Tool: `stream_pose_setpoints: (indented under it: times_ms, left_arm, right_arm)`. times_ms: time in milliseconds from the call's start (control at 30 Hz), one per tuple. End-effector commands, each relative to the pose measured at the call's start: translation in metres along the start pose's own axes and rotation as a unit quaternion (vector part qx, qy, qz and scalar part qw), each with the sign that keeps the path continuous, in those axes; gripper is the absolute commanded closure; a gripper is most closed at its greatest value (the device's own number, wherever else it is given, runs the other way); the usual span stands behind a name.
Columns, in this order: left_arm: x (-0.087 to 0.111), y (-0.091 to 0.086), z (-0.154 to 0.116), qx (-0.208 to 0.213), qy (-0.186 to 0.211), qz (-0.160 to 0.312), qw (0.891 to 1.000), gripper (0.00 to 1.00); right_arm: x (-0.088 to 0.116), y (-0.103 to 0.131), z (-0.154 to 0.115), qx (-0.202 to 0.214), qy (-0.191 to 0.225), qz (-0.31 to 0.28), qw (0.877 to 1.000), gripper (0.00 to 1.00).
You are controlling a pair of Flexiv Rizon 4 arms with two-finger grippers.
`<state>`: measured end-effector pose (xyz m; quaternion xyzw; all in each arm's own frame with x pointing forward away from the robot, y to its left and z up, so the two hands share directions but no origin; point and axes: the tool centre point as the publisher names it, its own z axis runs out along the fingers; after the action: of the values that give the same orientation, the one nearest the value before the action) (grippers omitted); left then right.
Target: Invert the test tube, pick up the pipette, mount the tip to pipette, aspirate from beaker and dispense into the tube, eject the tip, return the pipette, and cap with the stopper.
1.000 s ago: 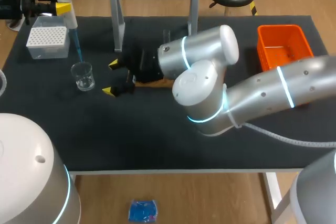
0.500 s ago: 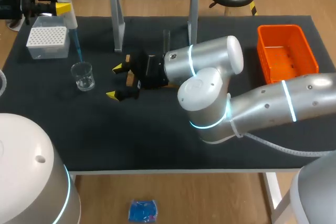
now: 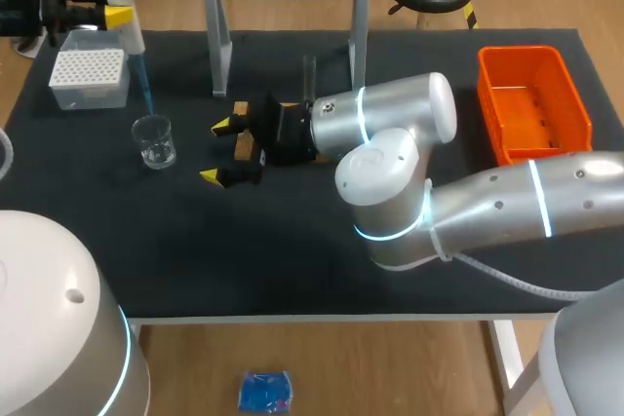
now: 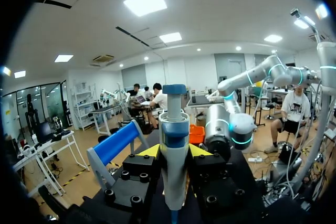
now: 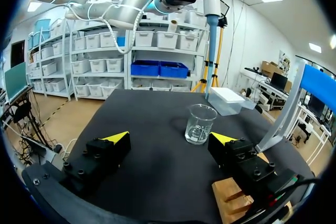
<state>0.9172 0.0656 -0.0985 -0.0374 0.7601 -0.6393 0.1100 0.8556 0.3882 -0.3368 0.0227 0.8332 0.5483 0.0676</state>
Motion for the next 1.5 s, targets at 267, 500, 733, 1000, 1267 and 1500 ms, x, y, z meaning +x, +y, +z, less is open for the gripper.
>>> stream_pose_setpoints:
  times_ms: [267, 500, 733, 1000, 1267, 1500]
  left_arm:
    - [-0.005, 0.021, -0.001, 0.006, -0.008, -0.008, 1.000, 1.00]
    - [-0.012, 0.034, -0.007, 0.010, -0.021, -0.010, 1.000, 1.00]
    - [-0.014, 0.039, -0.009, 0.005, -0.026, -0.018, 0.999, 1.00]
    - [-0.014, 0.039, -0.009, 0.005, -0.026, -0.018, 0.999, 1.00]
    - [-0.014, 0.039, -0.009, 0.005, -0.026, -0.018, 0.999, 1.00]
    - [-0.011, 0.042, -0.004, 0.013, -0.023, -0.012, 1.000, 1.00]
  right_arm:
    - [0.000, -0.002, 0.001, -0.004, 0.000, 0.000, 1.000, 0.00]
    - [0.000, -0.002, 0.001, -0.004, 0.000, 0.000, 1.000, 0.00]
    - [0.000, -0.002, 0.001, -0.004, 0.000, 0.000, 1.000, 0.00]
    - [0.000, -0.002, 0.001, -0.004, 0.000, 0.000, 1.000, 0.00]
    - [0.000, -0.002, 0.001, -0.004, 0.000, 0.000, 1.000, 0.00]
    - [0.000, -0.002, 0.001, -0.004, 0.000, 0.000, 1.000, 0.00]
